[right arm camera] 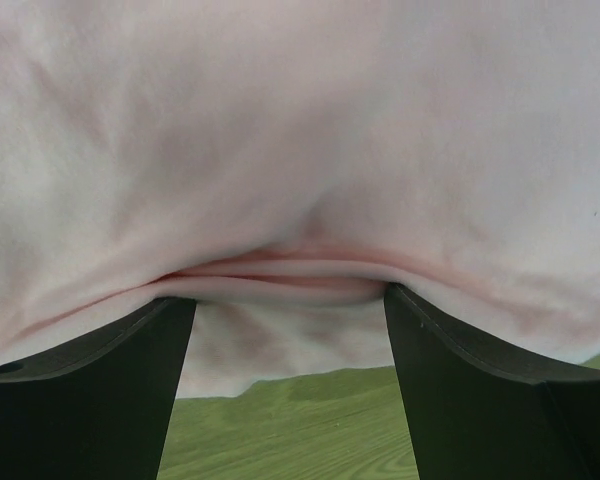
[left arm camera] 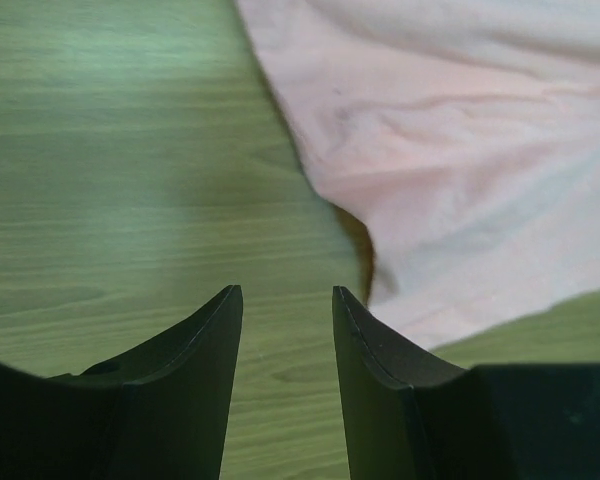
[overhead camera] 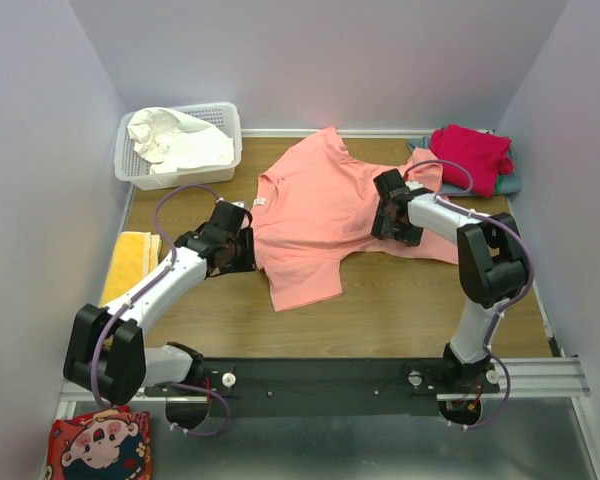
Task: Fold and stack the t-shirts
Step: Flatten the tshirt out
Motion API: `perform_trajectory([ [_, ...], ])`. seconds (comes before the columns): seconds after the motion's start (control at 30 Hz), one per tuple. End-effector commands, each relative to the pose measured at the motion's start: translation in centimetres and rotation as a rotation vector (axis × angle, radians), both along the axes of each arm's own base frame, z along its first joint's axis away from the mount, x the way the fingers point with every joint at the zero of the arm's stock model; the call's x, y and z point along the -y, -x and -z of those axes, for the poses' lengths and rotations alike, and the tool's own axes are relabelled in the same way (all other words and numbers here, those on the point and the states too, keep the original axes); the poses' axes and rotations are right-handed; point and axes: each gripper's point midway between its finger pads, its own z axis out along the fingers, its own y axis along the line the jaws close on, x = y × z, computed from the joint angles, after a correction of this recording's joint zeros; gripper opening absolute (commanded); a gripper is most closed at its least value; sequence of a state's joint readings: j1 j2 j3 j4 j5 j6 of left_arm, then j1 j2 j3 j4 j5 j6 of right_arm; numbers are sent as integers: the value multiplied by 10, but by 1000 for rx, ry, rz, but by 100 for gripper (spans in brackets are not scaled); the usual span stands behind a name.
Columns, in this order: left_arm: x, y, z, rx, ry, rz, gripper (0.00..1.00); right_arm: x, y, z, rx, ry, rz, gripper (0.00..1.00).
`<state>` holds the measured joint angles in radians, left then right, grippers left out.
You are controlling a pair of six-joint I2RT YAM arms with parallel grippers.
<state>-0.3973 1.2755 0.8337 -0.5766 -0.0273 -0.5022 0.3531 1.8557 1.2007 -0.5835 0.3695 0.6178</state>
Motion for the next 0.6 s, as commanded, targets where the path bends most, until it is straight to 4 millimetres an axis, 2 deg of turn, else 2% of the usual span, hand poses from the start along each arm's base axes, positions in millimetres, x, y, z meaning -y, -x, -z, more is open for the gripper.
perform_trajectory([
  [0.0, 37, 24, -21, -10, 155, 130, 50, 18, 25, 32, -155, 96, -7, 85],
  [0.13, 50, 34, -28, -13, 229, 88, 51, 16, 21, 29, -151, 94, -22, 85],
  [0.4, 85, 59, -10, -106, 244, 49, 51, 10, 15, 33, -157, 71, -30, 85],
  [0.57, 102, 76, 10, -179, 207, 35, 51, 3, 3, 29, -137, 45, -32, 85],
])
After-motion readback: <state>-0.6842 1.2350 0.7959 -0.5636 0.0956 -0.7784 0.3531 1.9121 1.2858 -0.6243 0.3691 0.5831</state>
